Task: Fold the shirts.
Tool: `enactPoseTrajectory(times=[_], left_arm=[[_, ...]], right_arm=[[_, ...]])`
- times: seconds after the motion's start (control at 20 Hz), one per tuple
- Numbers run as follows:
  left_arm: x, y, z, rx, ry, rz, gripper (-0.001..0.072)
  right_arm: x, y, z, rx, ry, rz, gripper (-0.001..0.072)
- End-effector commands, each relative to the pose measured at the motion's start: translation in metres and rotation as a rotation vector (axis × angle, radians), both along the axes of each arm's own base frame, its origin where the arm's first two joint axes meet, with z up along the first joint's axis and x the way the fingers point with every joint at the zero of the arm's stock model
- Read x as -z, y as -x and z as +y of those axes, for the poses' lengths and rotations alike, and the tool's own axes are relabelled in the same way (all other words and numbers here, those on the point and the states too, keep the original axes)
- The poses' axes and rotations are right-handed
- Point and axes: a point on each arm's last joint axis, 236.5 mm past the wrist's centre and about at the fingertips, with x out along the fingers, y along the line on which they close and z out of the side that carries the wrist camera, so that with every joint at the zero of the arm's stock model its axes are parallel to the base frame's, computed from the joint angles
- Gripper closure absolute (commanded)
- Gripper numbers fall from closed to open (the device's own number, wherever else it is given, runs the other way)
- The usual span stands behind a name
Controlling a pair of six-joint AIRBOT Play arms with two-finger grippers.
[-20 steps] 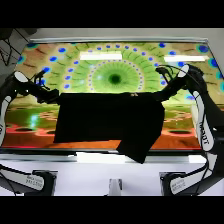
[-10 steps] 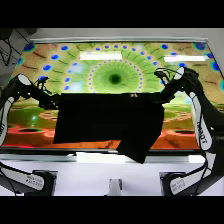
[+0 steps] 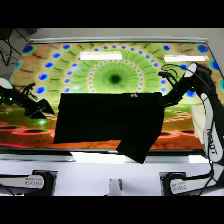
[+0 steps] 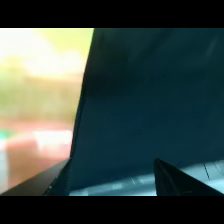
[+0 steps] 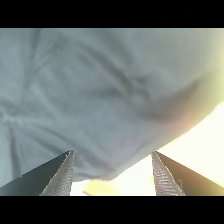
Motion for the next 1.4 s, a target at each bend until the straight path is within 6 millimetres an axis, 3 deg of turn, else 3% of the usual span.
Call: enactPoseTrajectory(times=[0.0, 0.2, 0.6, 1.0, 1.1, 1.15, 1.2, 1.35], left_arm=[[0.024, 0.064, -0.009, -0.045, 0.011, 0.038, 0.0114], [0.05, 0.095, -0.022, -0.091, 0.015, 0.052, 0.0115], [0.061, 0.095, -0.016, -0.07, -0.016, 0.03, 0.0115], [0.087, 0.103, -0.038, -0.081, 0.006, 0.044, 0.0138], [0.09, 0.099, -0.039, -0.089, 0.001, 0.038, 0.05], [0.09, 0.098, -0.039, -0.089, 0.0, 0.035, 0.0631], [0.09, 0.098, -0.039, -0.088, -0.001, 0.032, 0.067], [0.088, 0.096, -0.038, -0.072, -0.002, 0.016, 0.0673]], right_arm=[[0.003, 0.032, -0.004, 0.003, 0.012, -0.006, 0.0216], [0.009, 0.066, -0.005, -0.01, 0.023, 0.012, 0.0216], [-0.004, 0.072, -0.004, -0.013, 0.019, -0.007, 0.0217], [-0.004, 0.074, -0.004, -0.014, 0.019, 0.001, 0.0217], [-0.004, 0.08, -0.003, 0.02, 0.018, 0.029, 0.0217], [-0.004, 0.087, 0.0, 0.022, 0.01, 0.049, 0.0216], [0.0, 0.097, 0.001, 0.02, 0.007, 0.07, 0.0215], [0.023, 0.139, 0.004, 0.039, 0.003, 0.151, 0.0163]])
